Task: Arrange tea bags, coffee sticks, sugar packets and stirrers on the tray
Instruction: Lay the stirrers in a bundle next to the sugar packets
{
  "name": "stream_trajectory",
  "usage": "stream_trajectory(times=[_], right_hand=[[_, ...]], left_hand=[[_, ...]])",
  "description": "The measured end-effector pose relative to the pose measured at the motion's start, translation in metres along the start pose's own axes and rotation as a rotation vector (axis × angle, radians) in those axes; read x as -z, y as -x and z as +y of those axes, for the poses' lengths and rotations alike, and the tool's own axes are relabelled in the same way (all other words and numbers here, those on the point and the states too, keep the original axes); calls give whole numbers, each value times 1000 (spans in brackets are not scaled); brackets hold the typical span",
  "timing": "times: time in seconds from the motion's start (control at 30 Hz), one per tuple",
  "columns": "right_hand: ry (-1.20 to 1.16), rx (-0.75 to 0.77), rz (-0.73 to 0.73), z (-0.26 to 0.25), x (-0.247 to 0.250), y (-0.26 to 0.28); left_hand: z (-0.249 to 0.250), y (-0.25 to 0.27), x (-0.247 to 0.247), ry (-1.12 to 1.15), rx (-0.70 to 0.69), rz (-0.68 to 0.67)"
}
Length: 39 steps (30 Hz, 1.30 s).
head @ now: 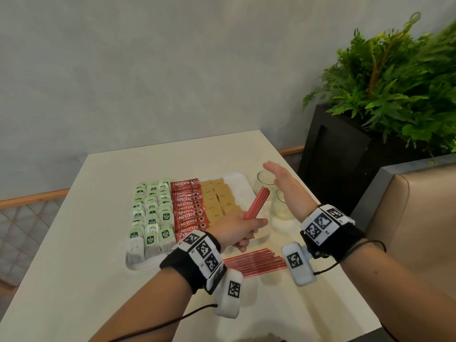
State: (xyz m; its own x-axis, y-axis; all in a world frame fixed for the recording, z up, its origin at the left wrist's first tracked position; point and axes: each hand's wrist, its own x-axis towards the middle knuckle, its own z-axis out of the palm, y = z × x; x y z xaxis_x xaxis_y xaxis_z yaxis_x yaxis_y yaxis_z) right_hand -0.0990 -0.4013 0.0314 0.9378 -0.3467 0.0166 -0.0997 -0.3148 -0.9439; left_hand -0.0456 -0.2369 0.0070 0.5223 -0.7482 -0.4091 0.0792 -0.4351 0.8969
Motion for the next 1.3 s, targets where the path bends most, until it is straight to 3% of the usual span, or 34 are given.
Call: stream_trajectory(times=[0.13,0.23,0.37,0.5,0.63,0.9,1.1,1.23,1.3], right_hand=[[-113,-135,-230,2,-7,-2],[-81,-23,-152,2,-10,4],[125,186,-231,3,-19,18],[230,308,-228,3,-26,23],[253,339,-147,2,-29,21],[254,323,-150,4,-37,25],[170,213,-290,-1,-23,16],[81,119,-191,-14,-5,3],[47,67,-261,-17,-2,2]], left_hand=[[1,1,-1,63,3,-13],[9,3,-2,359,38,39],[21,-3,3,906,118,138],[22,-9,6,1052,140,136],[22,-9,4,1095,141,121],[23,-7,9,1085,164,22],[13,-1,13,682,176,-149],[6,1,12,620,192,-220],[6,2,11,606,188,-240]])
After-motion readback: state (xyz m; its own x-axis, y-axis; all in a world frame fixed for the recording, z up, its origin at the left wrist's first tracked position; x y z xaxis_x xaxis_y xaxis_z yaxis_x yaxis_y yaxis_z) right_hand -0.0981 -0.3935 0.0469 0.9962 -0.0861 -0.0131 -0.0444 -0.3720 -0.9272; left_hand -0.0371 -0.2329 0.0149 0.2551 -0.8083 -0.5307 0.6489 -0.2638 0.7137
